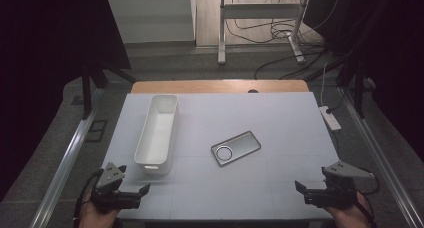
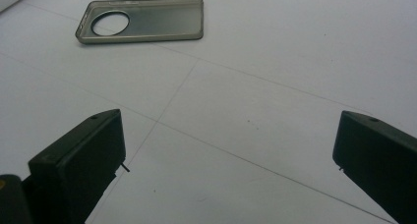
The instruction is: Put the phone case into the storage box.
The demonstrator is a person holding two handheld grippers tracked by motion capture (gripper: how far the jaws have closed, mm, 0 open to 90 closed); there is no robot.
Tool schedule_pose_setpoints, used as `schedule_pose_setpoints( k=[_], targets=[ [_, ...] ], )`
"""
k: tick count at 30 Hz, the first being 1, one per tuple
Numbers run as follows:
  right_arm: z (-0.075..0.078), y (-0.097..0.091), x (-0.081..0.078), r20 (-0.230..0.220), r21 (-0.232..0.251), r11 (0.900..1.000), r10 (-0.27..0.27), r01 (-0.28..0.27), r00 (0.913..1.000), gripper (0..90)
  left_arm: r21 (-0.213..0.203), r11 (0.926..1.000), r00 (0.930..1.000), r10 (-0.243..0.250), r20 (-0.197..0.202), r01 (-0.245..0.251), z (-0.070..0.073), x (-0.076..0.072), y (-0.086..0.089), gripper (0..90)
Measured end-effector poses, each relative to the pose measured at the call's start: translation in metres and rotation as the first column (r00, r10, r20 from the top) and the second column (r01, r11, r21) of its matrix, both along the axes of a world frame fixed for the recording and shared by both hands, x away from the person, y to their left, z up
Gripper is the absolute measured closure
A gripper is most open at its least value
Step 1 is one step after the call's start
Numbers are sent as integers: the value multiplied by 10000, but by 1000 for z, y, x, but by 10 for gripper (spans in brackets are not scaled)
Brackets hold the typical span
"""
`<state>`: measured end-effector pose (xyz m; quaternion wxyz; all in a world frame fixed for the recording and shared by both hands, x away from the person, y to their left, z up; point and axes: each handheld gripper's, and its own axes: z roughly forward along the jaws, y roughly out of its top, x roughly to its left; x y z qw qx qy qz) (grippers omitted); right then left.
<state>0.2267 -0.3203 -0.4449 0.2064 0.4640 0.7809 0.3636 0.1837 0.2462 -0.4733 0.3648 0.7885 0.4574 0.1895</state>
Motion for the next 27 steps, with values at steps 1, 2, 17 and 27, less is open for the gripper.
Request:
schedule_pose_setpoints(
  k=[1,2,17,27],
  targets=[
    [0,0,0,-39,-14,10000,20,-20,10000,0,-61,10000,10000,-9,-16,8,0,0,1,22],
    [0,1,1,-57,-54,10000,62,-62,10000,0,-121,9999,10000,-13,-7,13,0,0,1,21],
    [-1,4,4,-333,-158,9993,323,-328,9989,5,-338,9994,9998,-126,-183,120,0,0,4,20],
    [-2,6,6,-576,-116,9970,759,-767,9955,12,-243,9993,9989,-281,-387,272,-1,2,2,27]
  ],
)
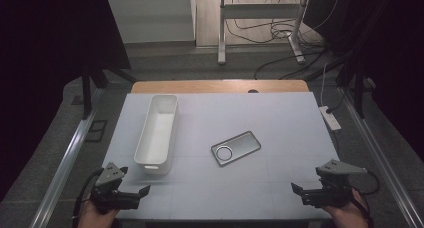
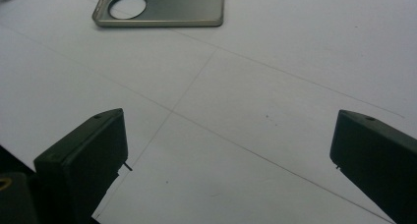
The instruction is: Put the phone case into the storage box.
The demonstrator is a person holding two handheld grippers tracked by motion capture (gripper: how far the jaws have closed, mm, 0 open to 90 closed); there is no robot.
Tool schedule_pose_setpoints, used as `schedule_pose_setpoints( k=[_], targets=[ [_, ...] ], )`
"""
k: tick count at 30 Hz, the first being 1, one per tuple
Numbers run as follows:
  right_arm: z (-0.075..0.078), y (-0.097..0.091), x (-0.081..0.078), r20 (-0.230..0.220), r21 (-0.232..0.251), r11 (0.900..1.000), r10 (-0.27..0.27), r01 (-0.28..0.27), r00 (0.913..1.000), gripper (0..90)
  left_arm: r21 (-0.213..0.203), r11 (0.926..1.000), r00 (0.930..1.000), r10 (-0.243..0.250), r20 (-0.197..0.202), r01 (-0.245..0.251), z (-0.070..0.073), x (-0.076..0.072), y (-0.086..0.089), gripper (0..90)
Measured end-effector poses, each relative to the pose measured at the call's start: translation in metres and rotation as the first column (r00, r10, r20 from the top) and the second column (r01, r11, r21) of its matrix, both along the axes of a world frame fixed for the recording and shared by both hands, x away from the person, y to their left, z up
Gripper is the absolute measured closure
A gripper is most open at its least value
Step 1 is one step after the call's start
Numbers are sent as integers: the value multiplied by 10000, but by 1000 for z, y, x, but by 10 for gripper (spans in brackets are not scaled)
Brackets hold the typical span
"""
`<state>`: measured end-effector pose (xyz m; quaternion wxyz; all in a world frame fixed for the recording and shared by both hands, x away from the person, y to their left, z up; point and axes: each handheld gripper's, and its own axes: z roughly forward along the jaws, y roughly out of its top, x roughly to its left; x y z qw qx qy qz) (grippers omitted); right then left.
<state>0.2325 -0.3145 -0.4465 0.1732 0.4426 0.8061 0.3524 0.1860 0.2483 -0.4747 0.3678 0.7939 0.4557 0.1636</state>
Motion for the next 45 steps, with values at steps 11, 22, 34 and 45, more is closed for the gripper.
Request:
schedule_pose_setpoints(
  k=[11,22,34,45],
  targets=[
    [0,10,10,104,-96,9980,619,-618,9980,0,-188,9998,10000,-92,-29,91,0,0,2,27],
    [0,22,24,211,72,9902,1392,-1394,9900,0,-250,9996,10000,-88,-46,86,0,0,3,30],
    [-4,49,44,-253,209,9801,1977,-1972,9799,0,-253,9995,9998,-179,-3,179,0,0,2,29],
    [-7,68,57,-313,-66,9764,2156,-2159,9760,0,-343,9992,9998,-217,4,217,0,0,3,29]
  ],
)
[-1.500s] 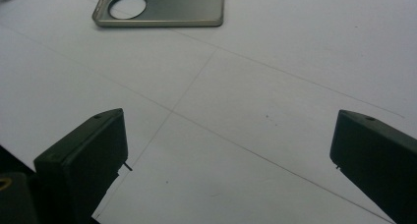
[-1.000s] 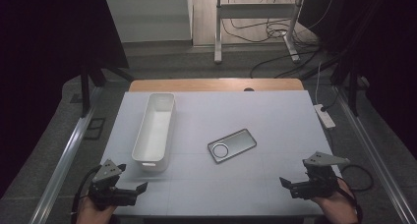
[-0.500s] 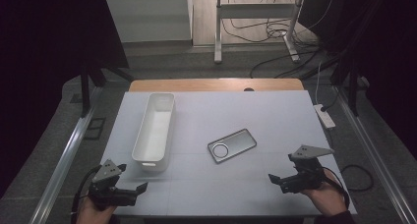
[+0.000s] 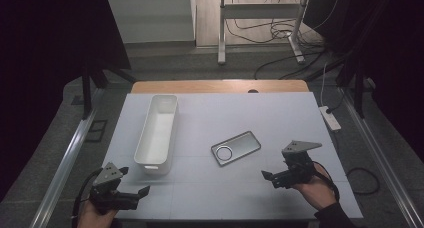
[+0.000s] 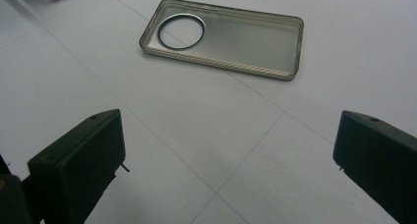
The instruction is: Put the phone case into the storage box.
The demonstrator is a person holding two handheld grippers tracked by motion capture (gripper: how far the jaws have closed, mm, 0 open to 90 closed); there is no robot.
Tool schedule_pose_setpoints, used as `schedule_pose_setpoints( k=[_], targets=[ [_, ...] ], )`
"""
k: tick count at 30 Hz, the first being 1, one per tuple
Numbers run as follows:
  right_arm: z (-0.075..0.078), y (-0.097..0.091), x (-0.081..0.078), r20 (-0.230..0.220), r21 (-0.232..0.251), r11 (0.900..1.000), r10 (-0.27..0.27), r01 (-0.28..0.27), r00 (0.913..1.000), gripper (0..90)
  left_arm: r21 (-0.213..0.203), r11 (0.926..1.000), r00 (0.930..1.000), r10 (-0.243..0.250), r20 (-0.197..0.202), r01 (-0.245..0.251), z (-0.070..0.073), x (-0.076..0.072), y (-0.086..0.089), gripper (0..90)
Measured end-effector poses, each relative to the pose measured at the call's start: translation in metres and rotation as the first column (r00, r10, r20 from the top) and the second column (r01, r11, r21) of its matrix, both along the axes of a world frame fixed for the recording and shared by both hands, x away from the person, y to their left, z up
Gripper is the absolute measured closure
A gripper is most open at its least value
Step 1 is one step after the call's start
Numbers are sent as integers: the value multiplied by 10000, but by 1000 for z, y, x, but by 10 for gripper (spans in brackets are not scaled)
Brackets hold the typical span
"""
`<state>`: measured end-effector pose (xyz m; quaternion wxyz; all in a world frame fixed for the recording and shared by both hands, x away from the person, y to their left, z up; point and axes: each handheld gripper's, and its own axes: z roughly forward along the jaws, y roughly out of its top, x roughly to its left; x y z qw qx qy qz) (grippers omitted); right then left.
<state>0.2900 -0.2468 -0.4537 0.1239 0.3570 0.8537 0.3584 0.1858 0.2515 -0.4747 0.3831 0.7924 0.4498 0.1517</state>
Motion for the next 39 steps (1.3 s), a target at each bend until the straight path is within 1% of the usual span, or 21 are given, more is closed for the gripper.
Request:
schedule_pose_setpoints(
  k=[6,9,15,19,20,27,32,36,39],
  targets=[
    [-1,9,6,-63,-73,9997,234,-235,9997,0,18,10000,10000,-10,-4,10,0,0,0,29],
    [-2,13,10,-165,11,9996,288,-288,9994,0,-4,10000,10000,-8,-2,8,0,0,0,29],
    [-3,22,15,-39,-68,9992,387,-387,9992,0,4,10000,10000,-26,4,26,0,0,0,29],
    [-5,29,21,-170,-37,9989,457,-458,9988,0,-26,10000,10000,-47,5,47,0,0,0,29],
    [-6,31,23,-141,-54,9986,529,-529,9985,0,-38,10000,10000,-61,6,61,0,0,0,29],
    [-9,39,30,-132,-144,9979,631,-633,9979,0,-112,9999,10000,-53,26,53,0,0,1,29],
    [-11,45,35,-275,-56,9982,590,-592,9979,0,-90,9999,10000,-82,20,82,0,0,1,29],
    [-12,50,39,-238,-134,9979,635,-638,9977,0,-82,9999,10000,-96,23,96,0,0,1,29],
    [-13,52,42,-288,-291,9976,627,-636,9976,0,-34,9999,9999,-137,29,137,0,0,1,29]
  ],
)
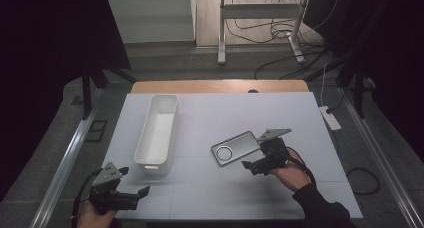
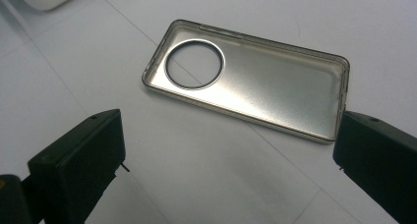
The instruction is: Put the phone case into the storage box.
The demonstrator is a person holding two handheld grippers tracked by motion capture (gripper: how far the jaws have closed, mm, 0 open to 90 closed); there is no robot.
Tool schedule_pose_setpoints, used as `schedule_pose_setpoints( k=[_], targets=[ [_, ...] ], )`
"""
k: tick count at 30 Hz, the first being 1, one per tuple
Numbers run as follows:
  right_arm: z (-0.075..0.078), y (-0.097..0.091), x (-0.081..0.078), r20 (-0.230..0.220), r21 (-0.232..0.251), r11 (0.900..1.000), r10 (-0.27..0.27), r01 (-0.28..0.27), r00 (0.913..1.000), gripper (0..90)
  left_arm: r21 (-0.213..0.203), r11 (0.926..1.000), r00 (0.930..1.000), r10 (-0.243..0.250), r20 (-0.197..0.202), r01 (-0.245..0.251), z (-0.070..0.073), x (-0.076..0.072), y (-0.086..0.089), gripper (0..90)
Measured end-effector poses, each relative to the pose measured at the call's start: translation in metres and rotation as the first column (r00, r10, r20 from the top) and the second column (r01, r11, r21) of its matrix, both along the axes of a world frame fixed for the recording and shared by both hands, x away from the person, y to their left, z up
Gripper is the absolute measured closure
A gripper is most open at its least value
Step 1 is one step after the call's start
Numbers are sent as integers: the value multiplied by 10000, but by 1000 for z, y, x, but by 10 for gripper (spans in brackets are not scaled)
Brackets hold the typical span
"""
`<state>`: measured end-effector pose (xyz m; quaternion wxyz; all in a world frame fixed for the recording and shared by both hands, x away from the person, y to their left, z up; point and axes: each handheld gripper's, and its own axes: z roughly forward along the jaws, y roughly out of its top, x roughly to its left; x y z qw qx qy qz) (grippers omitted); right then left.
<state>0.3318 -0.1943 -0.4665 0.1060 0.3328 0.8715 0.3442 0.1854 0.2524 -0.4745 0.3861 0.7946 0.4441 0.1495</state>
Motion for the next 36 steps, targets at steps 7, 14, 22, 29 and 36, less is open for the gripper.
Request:
schedule_pose_setpoints(
  k=[7,14,22,29,36],
  targets=[
    [-3,13,9,-176,-261,9994,-234,230,9996,0,-13,10000,10000,-27,10,27,0,0,0,29],
    [-6,24,18,-232,-577,9976,-405,391,9989,0,-9,10000,10000,-47,13,47,0,0,0,29],
    [-8,38,28,-454,-852,9960,-318,279,9985,0,-8,10000,10000,-60,25,60,0,0,0,29],
    [-11,45,33,-580,-1023,9945,-269,209,9980,165,-5,10000,10000,-67,20,67,0,0,0,29],
    [-14,48,39,-630,-1052,9942,-275,207,9976,431,25,10000,10000,-84,28,84,0,0,0,30]
  ],
)
